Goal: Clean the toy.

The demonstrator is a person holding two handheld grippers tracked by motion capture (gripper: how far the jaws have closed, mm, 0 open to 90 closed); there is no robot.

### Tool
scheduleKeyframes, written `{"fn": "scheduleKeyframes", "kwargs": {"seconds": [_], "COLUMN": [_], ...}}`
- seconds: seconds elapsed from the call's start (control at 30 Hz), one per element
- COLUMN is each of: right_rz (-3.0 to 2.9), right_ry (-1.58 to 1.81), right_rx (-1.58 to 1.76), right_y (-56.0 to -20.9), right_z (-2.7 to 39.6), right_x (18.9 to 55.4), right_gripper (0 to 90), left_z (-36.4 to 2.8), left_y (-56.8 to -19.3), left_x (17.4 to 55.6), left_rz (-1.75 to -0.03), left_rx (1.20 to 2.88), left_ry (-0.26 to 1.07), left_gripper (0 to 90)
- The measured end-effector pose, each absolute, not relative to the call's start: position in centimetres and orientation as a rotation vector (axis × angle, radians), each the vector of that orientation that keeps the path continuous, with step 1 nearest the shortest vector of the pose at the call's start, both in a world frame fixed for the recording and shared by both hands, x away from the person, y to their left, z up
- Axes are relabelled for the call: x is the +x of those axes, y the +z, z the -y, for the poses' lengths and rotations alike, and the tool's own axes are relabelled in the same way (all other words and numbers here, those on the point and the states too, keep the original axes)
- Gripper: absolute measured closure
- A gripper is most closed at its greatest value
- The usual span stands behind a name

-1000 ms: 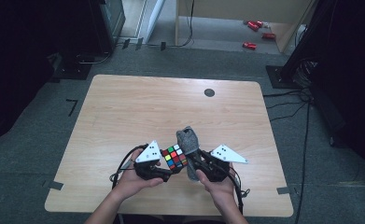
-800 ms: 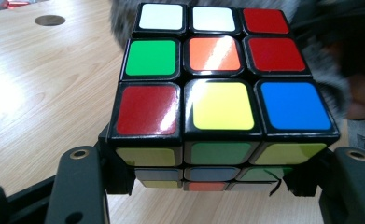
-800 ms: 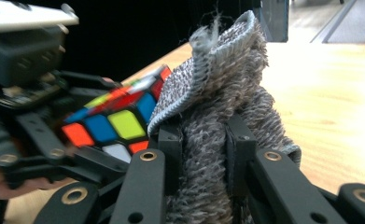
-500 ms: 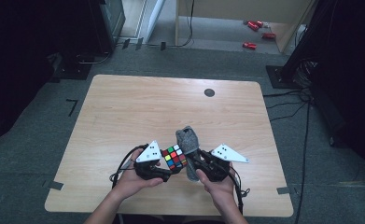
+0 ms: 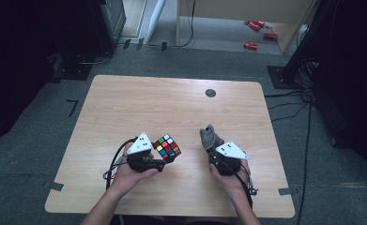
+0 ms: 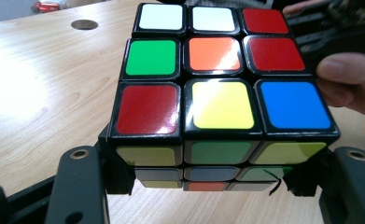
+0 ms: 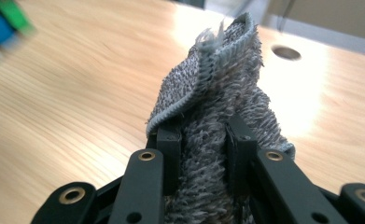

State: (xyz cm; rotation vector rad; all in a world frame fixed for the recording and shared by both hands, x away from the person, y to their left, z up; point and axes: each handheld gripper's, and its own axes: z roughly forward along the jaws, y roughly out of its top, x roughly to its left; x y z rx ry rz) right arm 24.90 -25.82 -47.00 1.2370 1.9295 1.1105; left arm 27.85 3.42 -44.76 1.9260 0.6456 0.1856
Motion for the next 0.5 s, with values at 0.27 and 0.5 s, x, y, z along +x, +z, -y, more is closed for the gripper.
{"fn": "scheduleKeyframes", "kwargs": {"seconds": [0.27, 0.5], "right_rz": [-2.106, -2.058], "right_ry": [0.996, 1.179], "right_rx": [1.279, 1.279], "right_y": [-50.8, -48.7], "right_z": [25.8, 26.7], "right_x": [26.3, 26.1], "right_gripper": [59.7, 32.6], "left_z": [-3.6, -3.6], "left_y": [-44.8, -45.2], "left_x": [28.2, 28.4], "left_rz": [-0.67, -0.683], "left_rx": [1.92, 1.938], "left_ry": [0.191, 0.209], "left_gripper": [34.8, 34.8]}}
